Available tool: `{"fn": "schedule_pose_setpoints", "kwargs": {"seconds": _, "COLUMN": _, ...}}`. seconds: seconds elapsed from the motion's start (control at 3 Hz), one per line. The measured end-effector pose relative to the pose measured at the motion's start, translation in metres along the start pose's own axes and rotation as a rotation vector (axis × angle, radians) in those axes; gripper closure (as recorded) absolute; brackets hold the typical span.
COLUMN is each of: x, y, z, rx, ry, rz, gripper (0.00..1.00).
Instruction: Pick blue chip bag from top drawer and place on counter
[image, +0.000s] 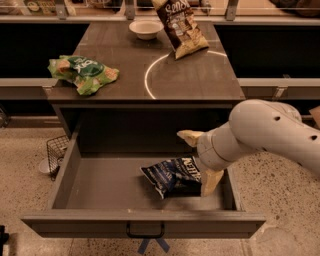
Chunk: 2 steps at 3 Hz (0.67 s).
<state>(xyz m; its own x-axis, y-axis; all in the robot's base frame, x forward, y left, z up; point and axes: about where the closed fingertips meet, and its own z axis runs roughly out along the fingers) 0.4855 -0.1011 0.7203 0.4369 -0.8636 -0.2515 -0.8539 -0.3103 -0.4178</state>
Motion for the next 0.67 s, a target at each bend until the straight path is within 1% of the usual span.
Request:
{"fn": "schedule_pose_setpoints", "kwargs": {"seconds": 0.33, "x": 0.009, "y": 0.002, "z": 0.013, "rx": 0.056, "ry": -0.04, "rz": 0.017, "gripper": 0.0}}
{"fn": "schedule_pose_setpoints", "kwargs": {"seconds": 0.67, "x": 0.012, "y": -0.01, "z": 0.026, "rx": 0.079, "ry": -0.06, "rz": 0.008, "gripper": 0.0}}
